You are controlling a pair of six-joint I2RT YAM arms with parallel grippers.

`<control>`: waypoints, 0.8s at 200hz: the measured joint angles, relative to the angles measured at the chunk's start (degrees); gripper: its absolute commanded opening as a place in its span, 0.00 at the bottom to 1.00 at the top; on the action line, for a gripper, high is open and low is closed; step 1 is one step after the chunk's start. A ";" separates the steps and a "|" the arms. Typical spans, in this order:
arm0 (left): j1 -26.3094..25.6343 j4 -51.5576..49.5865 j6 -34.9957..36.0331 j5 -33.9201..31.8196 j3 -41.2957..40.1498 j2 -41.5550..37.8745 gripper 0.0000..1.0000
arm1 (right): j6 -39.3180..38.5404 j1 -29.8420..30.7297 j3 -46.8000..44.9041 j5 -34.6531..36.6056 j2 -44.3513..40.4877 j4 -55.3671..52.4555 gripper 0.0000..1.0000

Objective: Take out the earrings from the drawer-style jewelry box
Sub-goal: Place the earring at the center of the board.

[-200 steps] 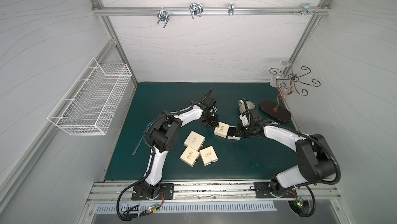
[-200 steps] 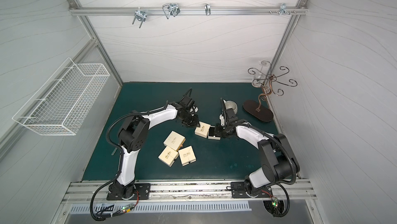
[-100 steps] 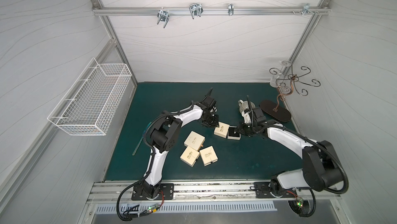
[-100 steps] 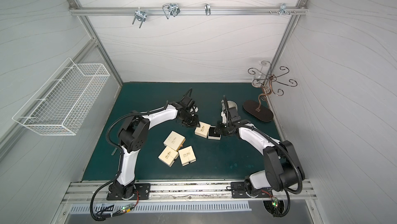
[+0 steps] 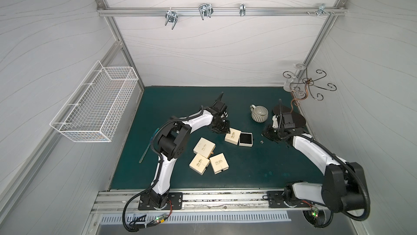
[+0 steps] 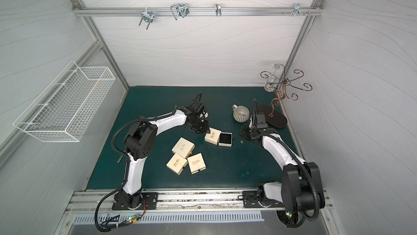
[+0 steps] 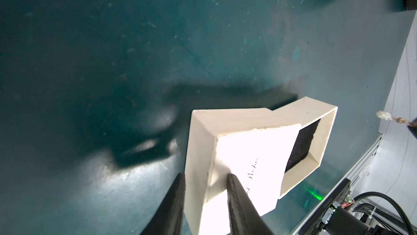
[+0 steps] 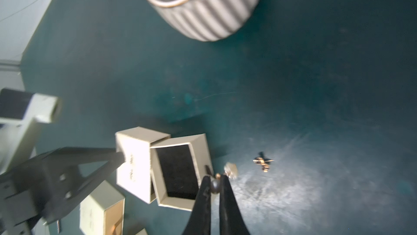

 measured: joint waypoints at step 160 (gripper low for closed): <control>-0.02 0.02 0.00 0.02 0.00 0.00 0.33 | 1.09 -0.13 -2.25 -2.71 6.69 0.94 0.10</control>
